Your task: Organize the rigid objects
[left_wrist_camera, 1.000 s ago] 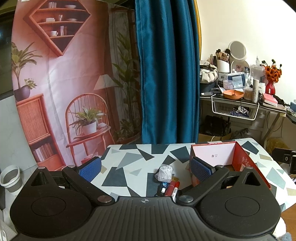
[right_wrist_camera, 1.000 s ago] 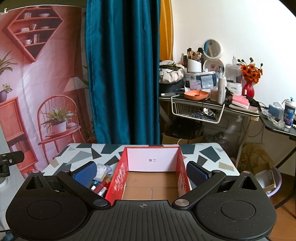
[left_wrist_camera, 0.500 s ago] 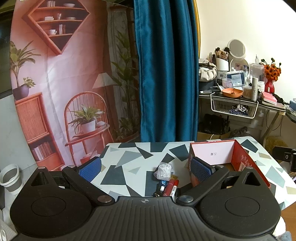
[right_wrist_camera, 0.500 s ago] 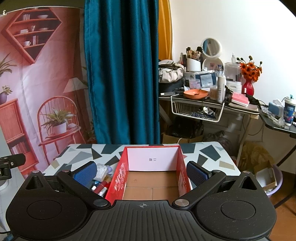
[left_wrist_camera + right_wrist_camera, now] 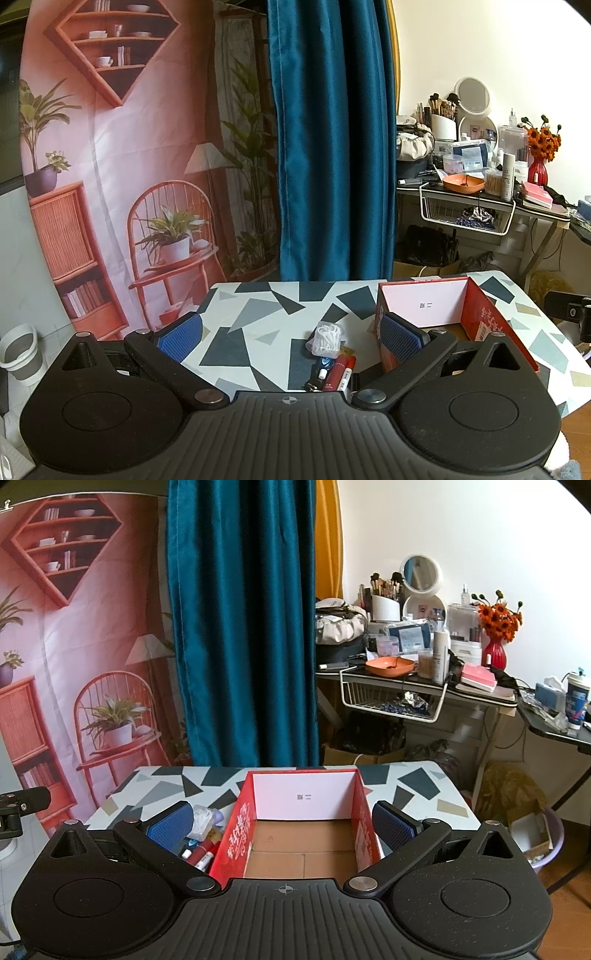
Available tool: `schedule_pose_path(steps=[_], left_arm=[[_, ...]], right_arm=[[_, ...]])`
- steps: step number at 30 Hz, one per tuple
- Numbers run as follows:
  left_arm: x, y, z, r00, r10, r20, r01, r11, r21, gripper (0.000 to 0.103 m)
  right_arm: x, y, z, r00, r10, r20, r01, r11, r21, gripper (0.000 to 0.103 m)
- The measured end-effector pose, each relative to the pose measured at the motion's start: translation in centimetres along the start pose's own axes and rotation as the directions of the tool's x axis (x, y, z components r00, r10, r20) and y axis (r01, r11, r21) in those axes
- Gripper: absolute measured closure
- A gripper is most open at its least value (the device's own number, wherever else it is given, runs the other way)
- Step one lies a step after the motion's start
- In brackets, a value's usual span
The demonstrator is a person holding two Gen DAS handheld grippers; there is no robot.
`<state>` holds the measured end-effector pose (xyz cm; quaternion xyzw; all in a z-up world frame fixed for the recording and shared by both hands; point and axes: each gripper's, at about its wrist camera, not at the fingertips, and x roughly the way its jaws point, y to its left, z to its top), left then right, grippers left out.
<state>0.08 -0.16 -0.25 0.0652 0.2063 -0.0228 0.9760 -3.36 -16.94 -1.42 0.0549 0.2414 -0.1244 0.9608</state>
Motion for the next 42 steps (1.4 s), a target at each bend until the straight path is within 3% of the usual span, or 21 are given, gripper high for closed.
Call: schedule_pose_path(steps=[14,21,27,34,39,42], left_arm=[[0.2,0.3,0.2,1.000,-0.019,0.023,0.019,1.000,-0.009,0.000],[2.4,0.9,0.4,1.000,-0.018,0.021,0.019,0.999,-0.049,0.000],[5.8,0.8,-0.6,1.000,0.006,0.018,-0.006,1.000,-0.030,0.000],[11.9,0.6,-3.2,0.999,-0.004,-0.046,0.002,0.999,-0.049,0.000],[15.8,1.0,-4.9,0.995,-0.009,-0.096,0.001,0.997,-0.080,0.000],[17.7,1.0,-5.7,0.993,-0.016,-0.121,0.007,0.997,-0.079,0.000]], right_arm=[[0.3,-0.2,-0.2,1.000,0.020,-0.007,-0.020,1.000,0.007,0.000],[2.1,-1.3,-0.4,1.000,-0.004,-0.003,0.004,1.000,0.005,0.000],[5.1,-4.0,-1.3,0.999,-0.047,0.012,0.047,0.999,0.009,0.000],[11.0,-7.5,-4.0,0.997,-0.045,-0.062,0.048,0.997,0.059,0.000],[14.5,-7.8,-6.5,0.994,-0.069,-0.083,0.070,0.998,0.001,0.000],[16.0,-8.0,-7.6,0.990,-0.120,-0.068,0.118,0.992,-0.032,0.007]])
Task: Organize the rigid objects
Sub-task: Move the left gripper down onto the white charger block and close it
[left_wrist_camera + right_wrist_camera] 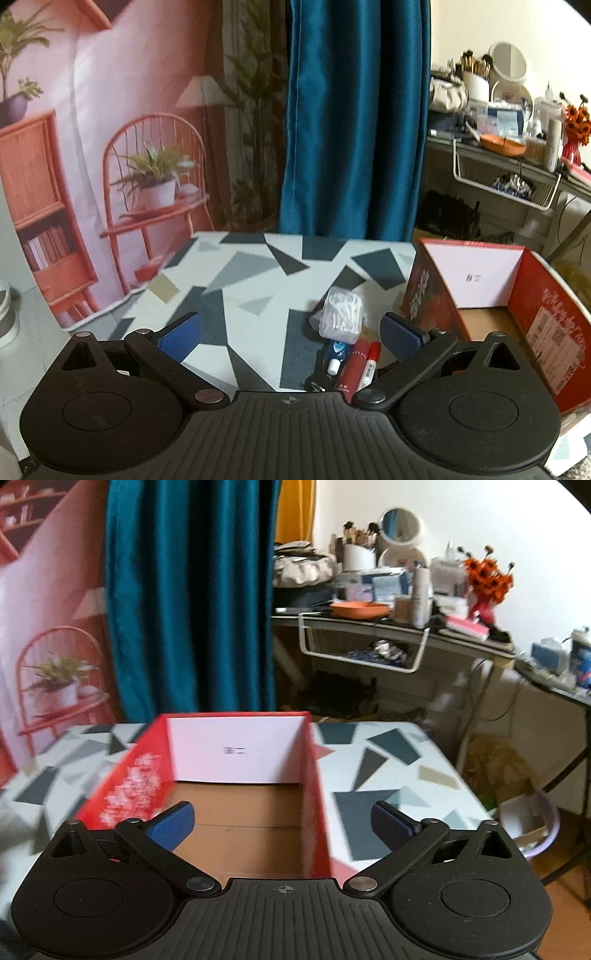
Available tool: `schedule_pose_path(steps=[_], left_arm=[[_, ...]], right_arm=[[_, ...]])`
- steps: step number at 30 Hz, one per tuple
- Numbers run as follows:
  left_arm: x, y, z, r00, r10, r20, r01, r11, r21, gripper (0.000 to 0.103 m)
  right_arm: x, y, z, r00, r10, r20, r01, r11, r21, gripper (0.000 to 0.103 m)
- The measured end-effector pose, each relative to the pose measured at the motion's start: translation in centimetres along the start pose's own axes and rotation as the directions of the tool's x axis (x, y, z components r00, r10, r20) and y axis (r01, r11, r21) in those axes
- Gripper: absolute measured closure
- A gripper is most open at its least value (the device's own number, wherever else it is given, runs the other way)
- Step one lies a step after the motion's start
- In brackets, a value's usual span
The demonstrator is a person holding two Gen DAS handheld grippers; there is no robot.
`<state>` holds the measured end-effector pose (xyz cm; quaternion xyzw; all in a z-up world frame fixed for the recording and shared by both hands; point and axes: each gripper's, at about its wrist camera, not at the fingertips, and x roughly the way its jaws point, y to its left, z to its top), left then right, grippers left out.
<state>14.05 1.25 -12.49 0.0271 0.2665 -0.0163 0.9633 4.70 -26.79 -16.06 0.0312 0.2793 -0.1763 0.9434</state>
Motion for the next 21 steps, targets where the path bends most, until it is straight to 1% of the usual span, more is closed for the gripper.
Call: schedule_pose_path(steps=[3,6,8,9,10,11,13,14,16,17,21], left_arm=[[1.5,0.1,-0.6,1.000,-0.003,-0.018,0.003,1.000,0.004,0.000],[2.8,0.4,-1.3,0.999,0.005,-0.050,-0.005,1.000,-0.010,0.000],[3.3,0.4,-1.8,0.998,0.030,-0.052,-0.030,1.000,-0.008,0.000],[3.5,0.3,-2.0,0.998,0.035,-0.050,-0.036,0.999,-0.005,0.000],[3.7,0.4,-2.2,0.998,0.030,-0.053,-0.030,1.000,-0.004,0.000],[4.0,0.3,-2.3,0.998,0.022,-0.061,-0.022,1.000,-0.005,0.000],[4.6,0.4,-2.5,0.996,0.010,-0.084,-0.011,1.000,-0.016,0.000],[4.9,0.4,-2.6,0.996,0.007,-0.092,-0.009,1.000,-0.021,0.000],[5.4,0.4,-2.9,0.994,0.004,-0.113,-0.008,1.000,-0.030,0.000],[5.6,0.4,-3.0,0.992,0.005,-0.126,-0.009,0.999,-0.037,0.000],[6.1,0.4,-4.1,0.981,-0.010,-0.193,-0.001,0.998,-0.056,0.000]], right_arm=[[1.4,-0.7,-0.3,1.000,-0.010,-0.005,0.010,1.000,0.009,0.015],[2.9,-1.6,-0.9,0.999,-0.014,-0.033,0.015,0.999,0.045,0.029],[3.6,-2.2,-1.4,0.999,-0.006,-0.054,0.010,0.998,0.069,0.036],[4.0,-2.5,-1.7,0.998,0.000,-0.064,0.005,0.997,0.081,0.042],[4.3,-2.8,-2.0,0.997,0.011,-0.079,-0.004,0.996,0.094,0.048],[4.6,-3.0,-2.3,0.996,0.020,-0.090,-0.010,0.994,0.105,0.051],[5.0,-3.5,-2.7,0.993,0.035,-0.109,-0.020,0.991,0.129,0.060],[5.1,-3.6,-2.9,0.992,0.036,-0.118,-0.020,0.991,0.135,0.062],[5.5,-3.8,-3.2,0.991,0.036,-0.129,-0.017,0.990,0.143,0.073],[5.7,-3.7,-3.2,0.991,0.036,-0.131,-0.017,0.989,0.146,0.075],[6.3,-3.9,-3.5,0.990,0.027,-0.140,-0.004,0.987,0.158,0.093]])
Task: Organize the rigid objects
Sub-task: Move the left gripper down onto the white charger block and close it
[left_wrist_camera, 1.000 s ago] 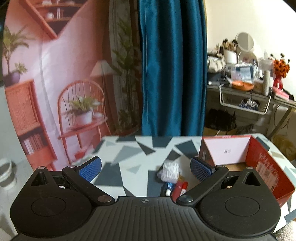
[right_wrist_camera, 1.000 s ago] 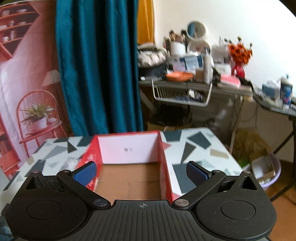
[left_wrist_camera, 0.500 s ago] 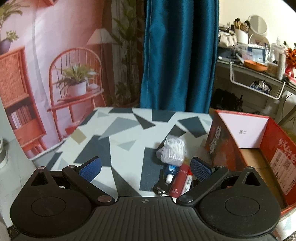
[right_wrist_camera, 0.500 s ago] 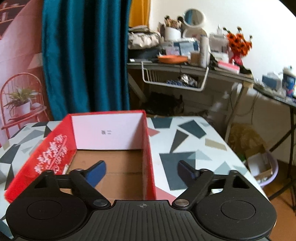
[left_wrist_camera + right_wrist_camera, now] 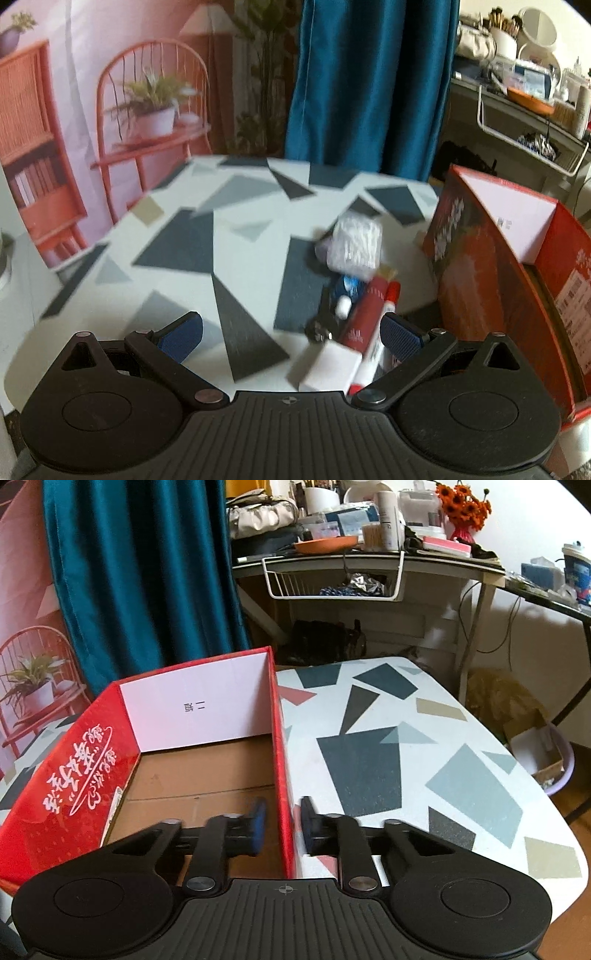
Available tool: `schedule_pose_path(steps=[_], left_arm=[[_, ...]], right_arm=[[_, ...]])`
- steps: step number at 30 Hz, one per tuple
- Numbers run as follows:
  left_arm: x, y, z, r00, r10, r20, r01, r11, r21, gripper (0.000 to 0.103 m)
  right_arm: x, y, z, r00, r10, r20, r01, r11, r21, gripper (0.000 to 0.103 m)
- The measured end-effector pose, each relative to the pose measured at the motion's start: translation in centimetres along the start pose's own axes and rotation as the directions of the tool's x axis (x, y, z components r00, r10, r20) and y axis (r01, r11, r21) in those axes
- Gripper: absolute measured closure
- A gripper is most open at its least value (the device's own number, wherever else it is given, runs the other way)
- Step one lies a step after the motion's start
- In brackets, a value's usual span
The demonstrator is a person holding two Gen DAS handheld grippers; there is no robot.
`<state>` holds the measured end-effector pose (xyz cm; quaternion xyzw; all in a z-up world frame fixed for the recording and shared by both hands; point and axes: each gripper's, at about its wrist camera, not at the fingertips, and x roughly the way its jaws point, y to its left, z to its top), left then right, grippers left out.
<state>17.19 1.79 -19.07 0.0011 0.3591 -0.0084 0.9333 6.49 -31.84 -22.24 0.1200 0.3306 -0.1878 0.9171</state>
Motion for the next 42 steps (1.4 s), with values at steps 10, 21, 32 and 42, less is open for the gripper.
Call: schedule_pose_path(steps=[10,21,32,42], left_arm=[[1.2,-0.4,-0.7,0.998,0.057,-0.023,-0.057,0.998,0.028,0.000],[2.1,1.9,-0.8,0.998,0.040,-0.050,-0.045,0.994,-0.096,0.003],[3.2,-0.5,-2.4,0.995,-0.092,-0.043,0.094,0.994,0.047,0.032],[5.5,-0.4,-3.4,0.992,-0.096,-0.079,0.103,0.991,0.085,0.048]], right_arm=[[0.0,-0.1,-0.7,0.999,0.009,0.034,-0.008,1.000,-0.011,0.094],[0.0,-0.5,-1.2,0.997,0.023,0.078,-0.024,1.000,0.015,0.093],[-0.1,-0.5,-1.6,0.994,0.026,0.104,-0.026,1.000,0.002,0.093],[-0.1,-0.5,-1.6,0.994,0.023,0.104,-0.023,1.000,0.002,0.093]])
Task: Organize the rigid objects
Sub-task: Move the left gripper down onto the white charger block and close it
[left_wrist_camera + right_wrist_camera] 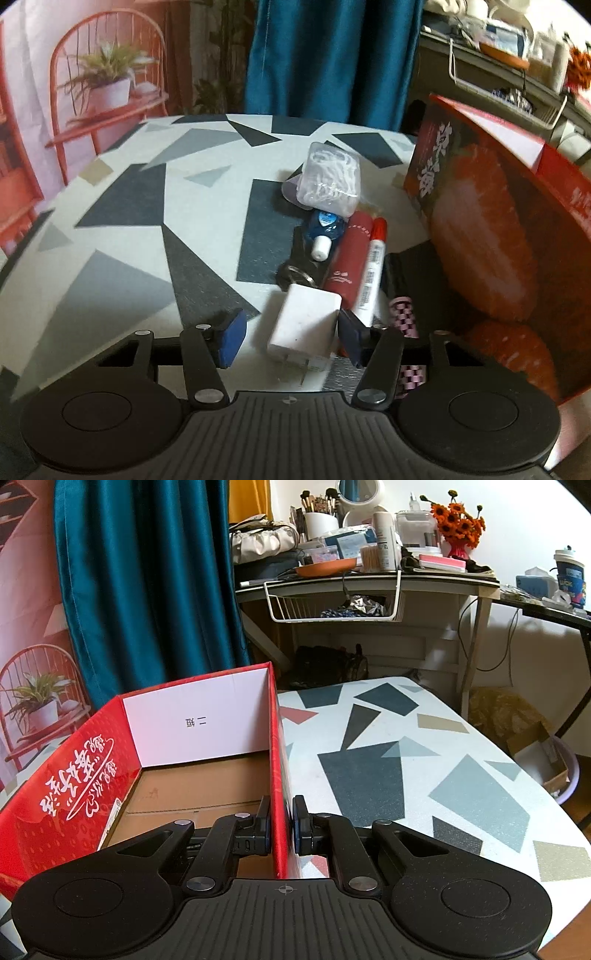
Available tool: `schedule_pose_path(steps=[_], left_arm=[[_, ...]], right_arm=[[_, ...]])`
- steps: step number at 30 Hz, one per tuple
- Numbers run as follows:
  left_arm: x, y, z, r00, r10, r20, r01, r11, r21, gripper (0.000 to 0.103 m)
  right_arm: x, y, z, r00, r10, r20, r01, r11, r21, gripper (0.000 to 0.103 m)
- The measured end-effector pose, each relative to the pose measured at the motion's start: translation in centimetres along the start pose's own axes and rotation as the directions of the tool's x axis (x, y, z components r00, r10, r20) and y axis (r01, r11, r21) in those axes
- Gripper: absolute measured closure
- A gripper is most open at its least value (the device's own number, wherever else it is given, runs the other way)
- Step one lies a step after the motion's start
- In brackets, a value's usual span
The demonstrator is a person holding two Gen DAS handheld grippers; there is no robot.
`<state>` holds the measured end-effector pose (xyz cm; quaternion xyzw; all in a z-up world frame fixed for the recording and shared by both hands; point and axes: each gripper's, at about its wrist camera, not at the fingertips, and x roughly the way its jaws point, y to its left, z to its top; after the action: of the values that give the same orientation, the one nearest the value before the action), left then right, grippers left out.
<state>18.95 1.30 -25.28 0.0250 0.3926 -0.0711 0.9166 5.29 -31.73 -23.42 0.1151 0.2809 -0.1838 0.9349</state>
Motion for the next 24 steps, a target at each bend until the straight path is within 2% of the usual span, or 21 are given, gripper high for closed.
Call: schedule_pose_path(steps=[2,3,5,12,24], left_arm=[[0.5,0.2,-0.1,1.000,0.004,-0.015,-0.004,1.000,0.003,0.063],[0.5,0.4,-0.2,1.000,0.014,0.003,-0.014,1.000,0.003,0.066],[0.5,0.8,-0.3,0.999,0.040,0.018,-0.040,0.999,0.002,0.066],[0.8,1.4,-0.3,0.998,0.048,0.052,-0.046,0.998,-0.032,0.065],[0.9,0.8,-0.5,0.996,0.068,0.061,-0.069,0.998,0.013,0.064]], right_arm=[[0.0,0.0,0.0,1.000,-0.001,0.000,0.001,1.000,0.000,0.093],[0.0,-0.1,0.0,1.000,0.000,0.000,0.000,1.000,0.002,0.093],[0.0,0.0,0.0,1.000,0.002,0.001,-0.002,1.000,0.005,0.093],[-0.1,-0.1,-0.1,1.000,0.001,0.003,-0.001,1.000,0.008,0.093],[-0.1,0.0,-0.2,1.000,-0.004,0.004,0.004,1.000,0.000,0.093]])
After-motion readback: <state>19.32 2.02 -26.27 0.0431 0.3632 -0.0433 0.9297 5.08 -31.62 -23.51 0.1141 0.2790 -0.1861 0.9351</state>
